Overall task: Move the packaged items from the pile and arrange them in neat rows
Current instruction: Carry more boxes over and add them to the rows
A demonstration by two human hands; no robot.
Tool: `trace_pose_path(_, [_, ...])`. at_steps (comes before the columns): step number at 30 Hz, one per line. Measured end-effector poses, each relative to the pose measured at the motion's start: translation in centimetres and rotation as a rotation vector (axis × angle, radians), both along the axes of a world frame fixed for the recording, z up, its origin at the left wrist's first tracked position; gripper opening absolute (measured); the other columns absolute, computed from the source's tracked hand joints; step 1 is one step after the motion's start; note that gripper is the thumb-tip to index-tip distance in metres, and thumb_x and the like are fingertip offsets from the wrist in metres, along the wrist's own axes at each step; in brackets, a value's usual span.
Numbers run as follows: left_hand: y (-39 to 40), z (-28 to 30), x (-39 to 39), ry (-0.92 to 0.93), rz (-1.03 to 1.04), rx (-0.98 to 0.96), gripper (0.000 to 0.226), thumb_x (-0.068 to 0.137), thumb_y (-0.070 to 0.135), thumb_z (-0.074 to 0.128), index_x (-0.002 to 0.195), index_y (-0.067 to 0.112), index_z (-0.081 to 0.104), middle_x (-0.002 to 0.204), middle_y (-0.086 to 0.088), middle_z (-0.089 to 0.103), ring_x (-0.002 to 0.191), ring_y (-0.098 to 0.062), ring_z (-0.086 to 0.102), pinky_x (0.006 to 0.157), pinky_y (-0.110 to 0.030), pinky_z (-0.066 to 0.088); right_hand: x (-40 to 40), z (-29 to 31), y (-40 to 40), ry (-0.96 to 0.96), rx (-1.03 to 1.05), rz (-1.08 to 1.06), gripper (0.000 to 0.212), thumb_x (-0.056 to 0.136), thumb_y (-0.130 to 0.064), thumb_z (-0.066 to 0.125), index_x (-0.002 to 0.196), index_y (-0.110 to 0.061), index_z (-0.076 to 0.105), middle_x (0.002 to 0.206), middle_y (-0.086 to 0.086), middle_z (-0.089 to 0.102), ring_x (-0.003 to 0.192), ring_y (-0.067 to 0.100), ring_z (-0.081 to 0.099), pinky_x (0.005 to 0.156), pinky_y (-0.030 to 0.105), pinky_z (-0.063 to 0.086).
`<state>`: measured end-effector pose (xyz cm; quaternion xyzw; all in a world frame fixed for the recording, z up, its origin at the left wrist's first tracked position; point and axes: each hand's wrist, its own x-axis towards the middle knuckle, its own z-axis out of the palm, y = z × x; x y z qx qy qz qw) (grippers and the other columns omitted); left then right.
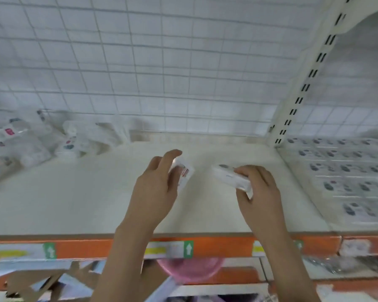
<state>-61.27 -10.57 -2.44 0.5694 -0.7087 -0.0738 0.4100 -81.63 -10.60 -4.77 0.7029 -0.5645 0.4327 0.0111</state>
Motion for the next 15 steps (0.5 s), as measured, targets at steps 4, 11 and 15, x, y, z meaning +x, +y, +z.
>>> trace_pose_path(4, [2.4,0.3,-8.8,0.068,-0.02,0.123,0.064,0.074,0.044,0.07,0.129,0.032,0.04,0.099,0.006,0.047,0.067,-0.011,0.05,0.065,-0.024,0.042,-8.3,0.0,2.8,0.008,-0.044,0.042,0.041,0.067,0.013,0.055,0.101,-0.01,0.063,0.107,0.008,0.057,0.104,0.023,0.051,0.092,0.024,0.038])
trace_pose_path(11, [3.3,0.8,-16.1,0.007,-0.07,0.251,0.107,0.056,0.032,0.086,0.139,0.032,0.017,0.109,0.008,0.031,0.088,-0.007,0.042,0.071,-0.018,0.034,-15.8,-0.4,3.9,-0.026,-0.053,0.04,0.048,0.063,0.021,0.062,0.101,-0.009,0.063,0.108,0.009,0.058,0.106,0.019,0.047,0.094,0.016,0.033])
trace_pose_path(15, [2.4,0.4,-18.1,0.054,-0.048,0.215,0.081,0.065,0.017,0.075,0.124,0.025,0.021,0.097,0.011,0.038,0.082,-0.013,0.049,0.056,-0.01,0.034,-17.9,-0.4,3.3,-0.033,-0.079,0.038,0.058,0.063,0.018,0.064,0.106,-0.02,0.056,0.111,-0.001,0.05,0.105,0.017,0.046,0.087,0.027,0.043])
